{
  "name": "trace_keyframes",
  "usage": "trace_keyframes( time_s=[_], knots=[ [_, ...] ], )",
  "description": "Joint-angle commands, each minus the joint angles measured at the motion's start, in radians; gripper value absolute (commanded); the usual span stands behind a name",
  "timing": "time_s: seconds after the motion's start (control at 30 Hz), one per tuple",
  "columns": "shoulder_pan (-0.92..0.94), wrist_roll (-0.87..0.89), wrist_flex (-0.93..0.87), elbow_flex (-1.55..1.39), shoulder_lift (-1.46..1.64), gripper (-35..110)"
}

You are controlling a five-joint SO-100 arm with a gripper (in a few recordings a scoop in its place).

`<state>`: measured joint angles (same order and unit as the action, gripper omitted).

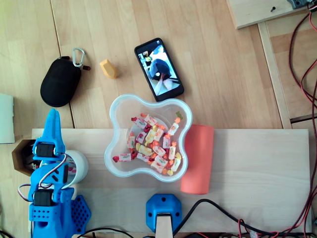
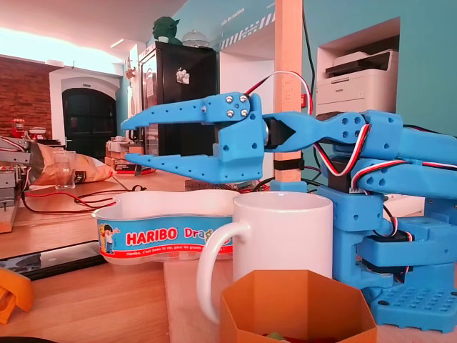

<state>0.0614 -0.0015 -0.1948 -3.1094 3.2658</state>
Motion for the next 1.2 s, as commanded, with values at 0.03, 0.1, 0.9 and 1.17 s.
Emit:
trace_keyframes(
  time_s=[0.03, 0.1, 0.9, 1.17],
  knots=[
    [0.006, 0.014, 0.017, -0.035, 0.032, 12],
    [0.009, 0.012, 0.018, -0.035, 0.038, 12],
    [0.041, 0.034, -0.319, 0.565, -0.140, 13],
    [0.043, 0.020, -0.870, 1.183, -0.537, 13]
  ],
)
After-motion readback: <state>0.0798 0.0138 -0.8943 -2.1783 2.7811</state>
